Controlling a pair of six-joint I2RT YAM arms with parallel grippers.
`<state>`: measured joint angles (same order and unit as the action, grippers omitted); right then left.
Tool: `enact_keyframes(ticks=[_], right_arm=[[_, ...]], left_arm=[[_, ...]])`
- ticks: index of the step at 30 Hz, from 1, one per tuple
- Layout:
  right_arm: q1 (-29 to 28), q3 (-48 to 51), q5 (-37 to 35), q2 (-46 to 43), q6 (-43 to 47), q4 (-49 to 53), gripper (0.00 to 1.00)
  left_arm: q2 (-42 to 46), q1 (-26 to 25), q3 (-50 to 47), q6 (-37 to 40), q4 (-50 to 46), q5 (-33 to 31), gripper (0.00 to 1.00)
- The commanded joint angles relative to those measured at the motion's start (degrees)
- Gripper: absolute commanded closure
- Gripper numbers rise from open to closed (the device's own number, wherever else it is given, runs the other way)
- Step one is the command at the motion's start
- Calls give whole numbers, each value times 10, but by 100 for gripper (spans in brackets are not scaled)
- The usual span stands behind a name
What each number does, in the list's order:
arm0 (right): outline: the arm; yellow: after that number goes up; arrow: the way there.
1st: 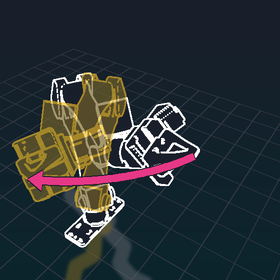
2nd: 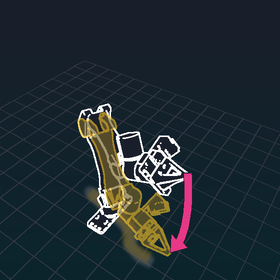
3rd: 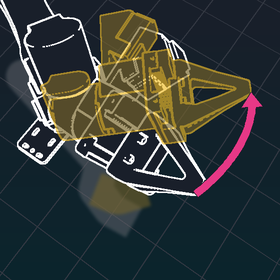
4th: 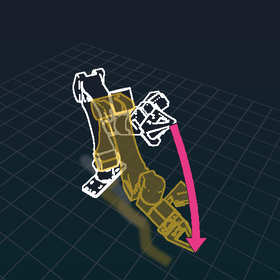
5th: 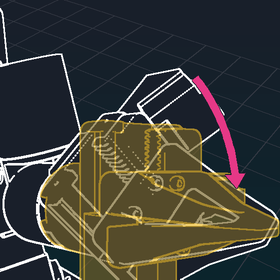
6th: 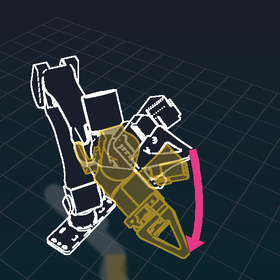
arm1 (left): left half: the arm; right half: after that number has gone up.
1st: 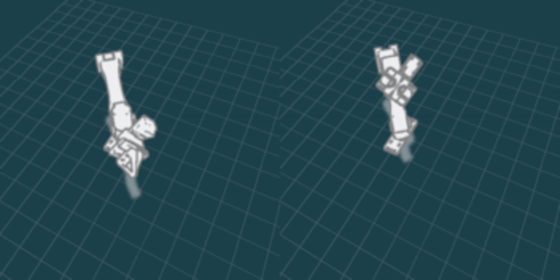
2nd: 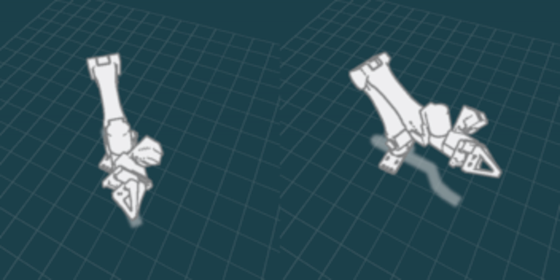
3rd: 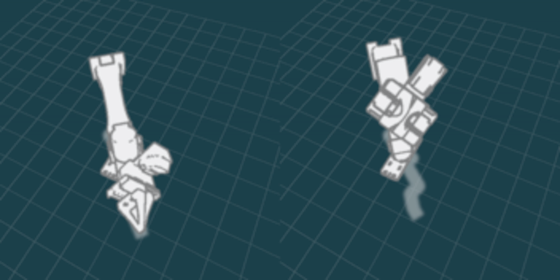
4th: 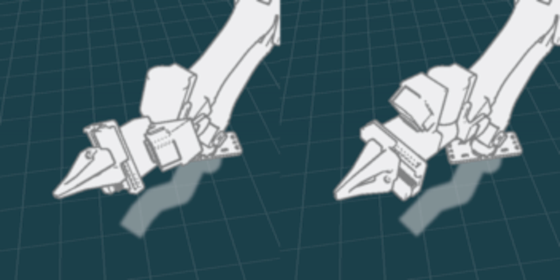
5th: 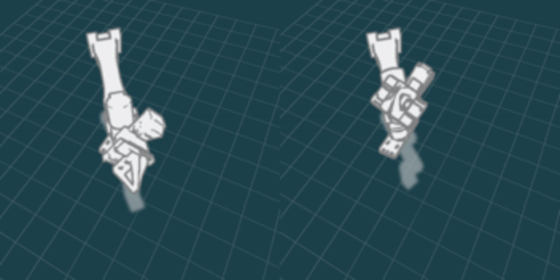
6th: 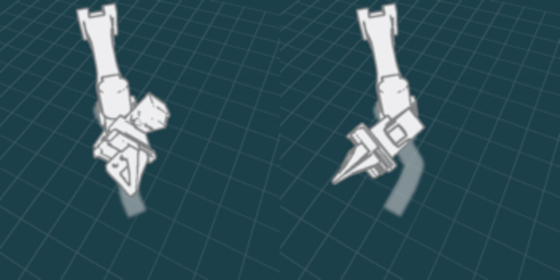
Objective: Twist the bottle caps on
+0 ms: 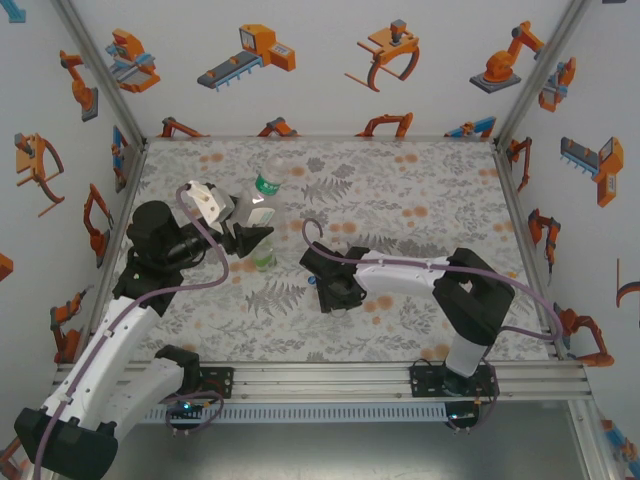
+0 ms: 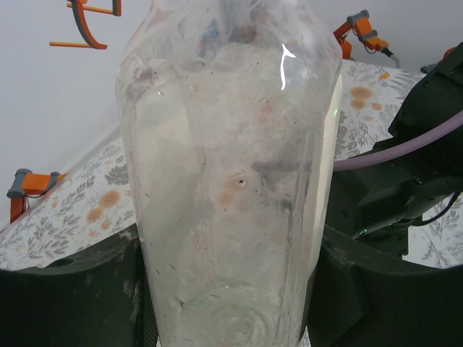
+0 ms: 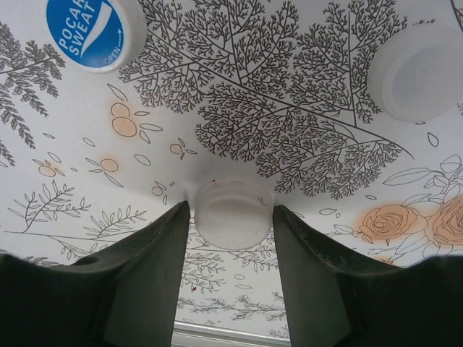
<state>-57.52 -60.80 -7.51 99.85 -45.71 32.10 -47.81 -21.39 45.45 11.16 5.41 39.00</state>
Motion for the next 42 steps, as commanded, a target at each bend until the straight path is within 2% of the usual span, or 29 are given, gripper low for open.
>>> enact_keyframes(ticks=[1,29,35,42], right_arm=[[-3,8,-2,1,-12,7,52],[-3,13,-17,0,-13,0,59],[-1,15,-27,-47,2,3,63],[35,15,-22,-150,70,5,63]], left_arm=[[6,-3,2,10,2,4,96],[-1,-11,4,17,-8,2,96],[-7,-15,10,30,-25,-1,96],[-19,-41,18,64,-58,-10,97]])
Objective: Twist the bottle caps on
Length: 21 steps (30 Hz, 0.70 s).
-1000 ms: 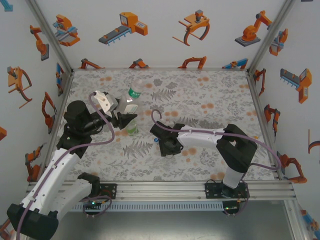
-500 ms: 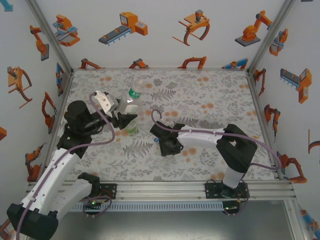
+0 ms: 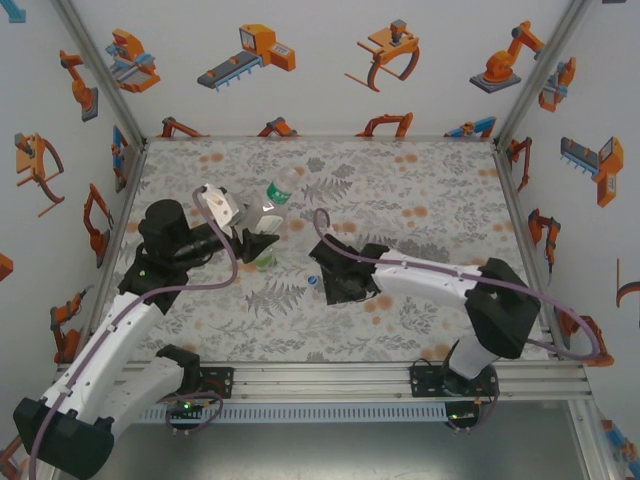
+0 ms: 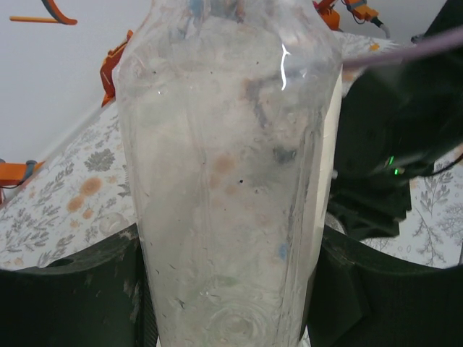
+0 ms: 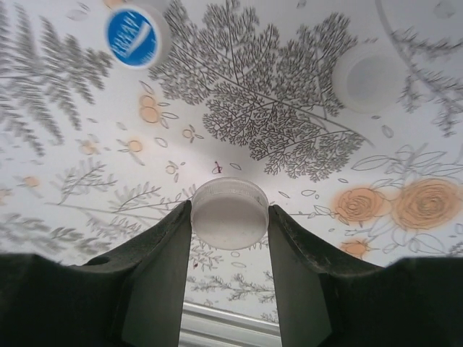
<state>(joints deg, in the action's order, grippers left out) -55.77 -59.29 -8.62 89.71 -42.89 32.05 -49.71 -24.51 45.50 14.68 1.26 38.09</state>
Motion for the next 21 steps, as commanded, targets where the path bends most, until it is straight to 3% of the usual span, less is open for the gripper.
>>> enact_keyframes(ticks=[1,8,15,21], right_arm=[[23,0,-7,-63,54,6,64],[77,3,62,-179,187,-31,65],[87,-14,87,-302,336,-84,68],[88,-60,217,-359,455,-89,70]], left_arm=[[-1,-13,17,32,-19,-2,97],[0,-34,18,55,-34,0,97],[8,-41,20,69,-43,4,97],[21,-50,14,117,-60,25,99]])
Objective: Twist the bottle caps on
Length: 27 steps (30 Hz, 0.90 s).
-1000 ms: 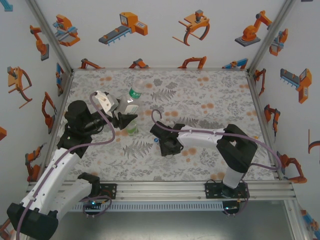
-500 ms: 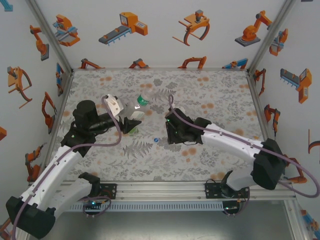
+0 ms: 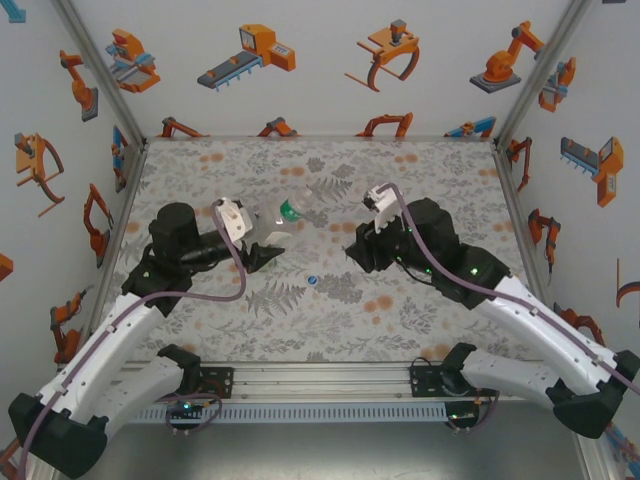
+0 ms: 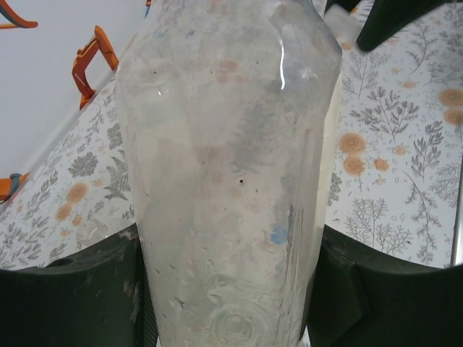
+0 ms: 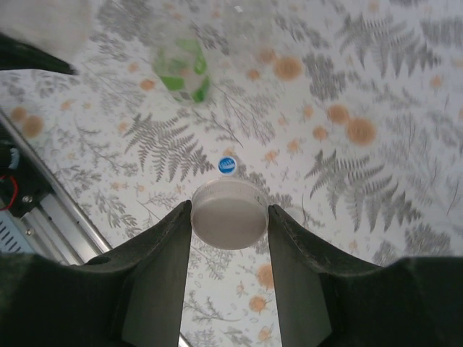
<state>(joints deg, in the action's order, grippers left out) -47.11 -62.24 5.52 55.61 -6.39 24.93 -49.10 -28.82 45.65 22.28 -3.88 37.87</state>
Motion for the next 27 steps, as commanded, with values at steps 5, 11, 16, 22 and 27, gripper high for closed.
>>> enact_keyframes(ticks=[5,11,16,22,27], right_arm=[[1,-57,167,-42,187,-11,73],[1,-48,249,-63,293,-35,74],[1,-75,294,-50,333,-5,76],[1,-70,298,-44,337,-14,78],[0,-67,303,-39,339,-23,79]], left_arm=[[38,-28,-11,128,-24,49,100],[36,-50,-3,188,-79,64,100],[22,-67,12,208,-118,68,100],[17,-73,18,208,-129,24,100],[12,-76,21,209,-135,14,100]])
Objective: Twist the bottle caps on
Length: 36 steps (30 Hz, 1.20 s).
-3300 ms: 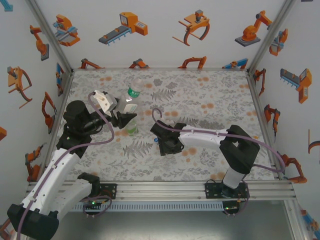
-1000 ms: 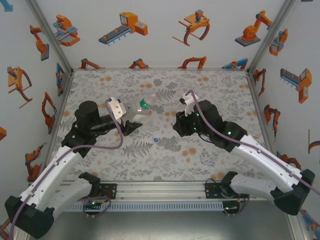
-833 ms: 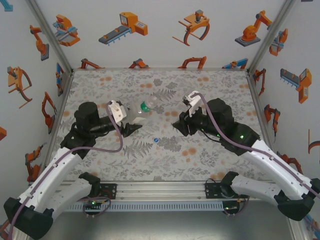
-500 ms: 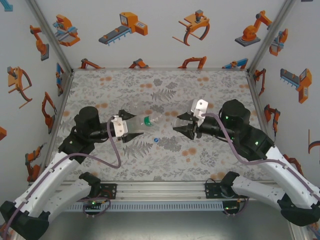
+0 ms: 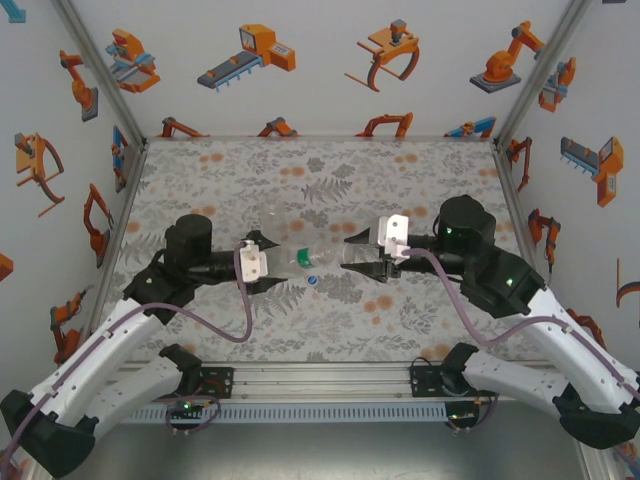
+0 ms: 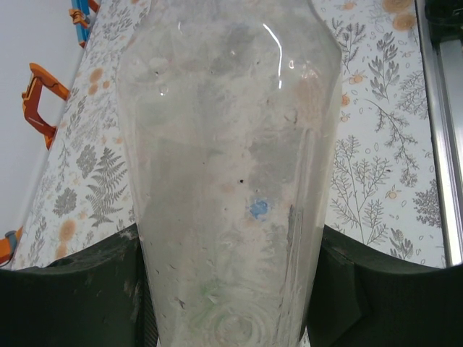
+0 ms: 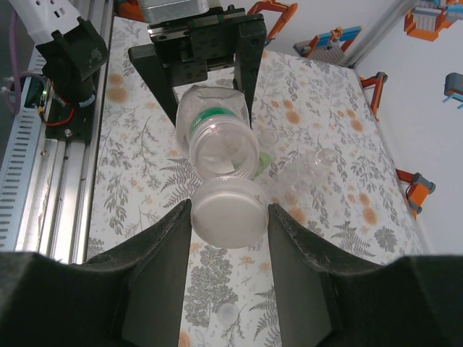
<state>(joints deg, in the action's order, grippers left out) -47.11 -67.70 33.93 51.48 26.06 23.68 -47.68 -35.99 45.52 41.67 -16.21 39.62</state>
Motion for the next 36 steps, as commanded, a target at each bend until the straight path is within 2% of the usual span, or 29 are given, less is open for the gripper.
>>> enact_keyframes(ticks=[1,22,36], right_arm=[[0,-12,21,4,14,-12,79],[-6,-20,55,39,14,-22,82],[-11,-45,65,54,34,22,83]], left_arm=[[-4,-5,23,14,-12,-3,100],[-29,-9,41,28,-53,31,100],[-35,-17,48,43,-75,43,100]])
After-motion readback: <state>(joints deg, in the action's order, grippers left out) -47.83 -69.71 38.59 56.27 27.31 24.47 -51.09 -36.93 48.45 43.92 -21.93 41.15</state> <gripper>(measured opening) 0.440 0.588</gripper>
